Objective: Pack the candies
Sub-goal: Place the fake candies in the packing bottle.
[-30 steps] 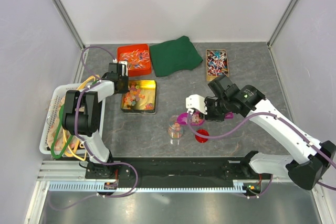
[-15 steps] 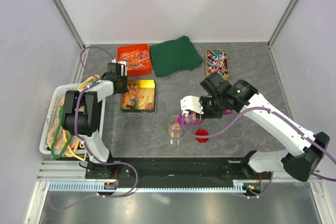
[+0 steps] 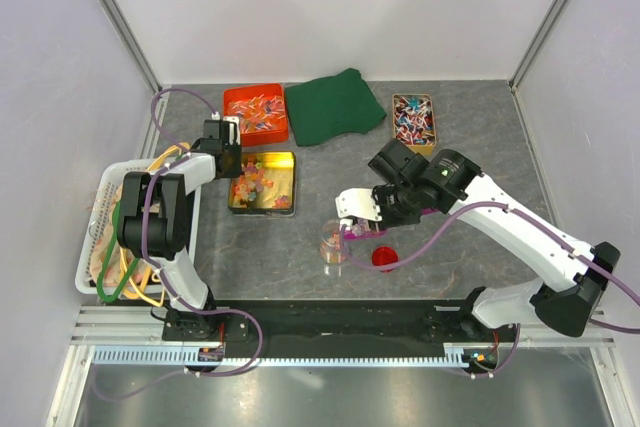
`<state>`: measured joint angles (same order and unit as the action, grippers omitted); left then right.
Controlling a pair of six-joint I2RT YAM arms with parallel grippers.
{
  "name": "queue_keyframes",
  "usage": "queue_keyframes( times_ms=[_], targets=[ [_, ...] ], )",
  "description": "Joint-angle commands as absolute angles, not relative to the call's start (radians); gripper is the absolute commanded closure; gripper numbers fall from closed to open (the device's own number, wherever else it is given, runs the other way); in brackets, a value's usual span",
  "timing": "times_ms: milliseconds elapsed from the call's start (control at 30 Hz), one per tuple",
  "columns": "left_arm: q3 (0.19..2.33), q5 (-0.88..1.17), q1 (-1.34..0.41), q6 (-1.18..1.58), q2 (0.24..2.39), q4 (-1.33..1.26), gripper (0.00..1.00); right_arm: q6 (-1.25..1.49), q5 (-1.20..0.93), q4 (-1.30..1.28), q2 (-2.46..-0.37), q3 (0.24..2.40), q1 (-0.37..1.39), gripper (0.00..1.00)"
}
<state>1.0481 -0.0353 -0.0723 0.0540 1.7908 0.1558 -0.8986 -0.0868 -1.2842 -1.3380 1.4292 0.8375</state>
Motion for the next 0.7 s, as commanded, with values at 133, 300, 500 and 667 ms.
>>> queue_keyframes(
  times_ms=[133,300,500,667],
  targets=[
    [1.08,-0.031,-0.063,0.028,1.807,0.107,0.98,-0.914,-0.025,-1.316,-1.358,1.5,0.874,1.0],
    [1.08,-0.028,-0.063,0.029,1.812,0.107,0.98,-0.914,-0.006,-1.327,-1.379,1.525,0.896,1.0],
    [1.08,-0.026,-0.063,0.031,1.807,0.109,0.98,-0.917,0.044,-1.339,-1.396,1.542,0.926,1.0],
    [1.08,-0.023,-0.063,0.032,1.809,0.107,0.98,-0.92,0.084,-1.345,-1.407,1.543,0.953,1.0]
  ],
)
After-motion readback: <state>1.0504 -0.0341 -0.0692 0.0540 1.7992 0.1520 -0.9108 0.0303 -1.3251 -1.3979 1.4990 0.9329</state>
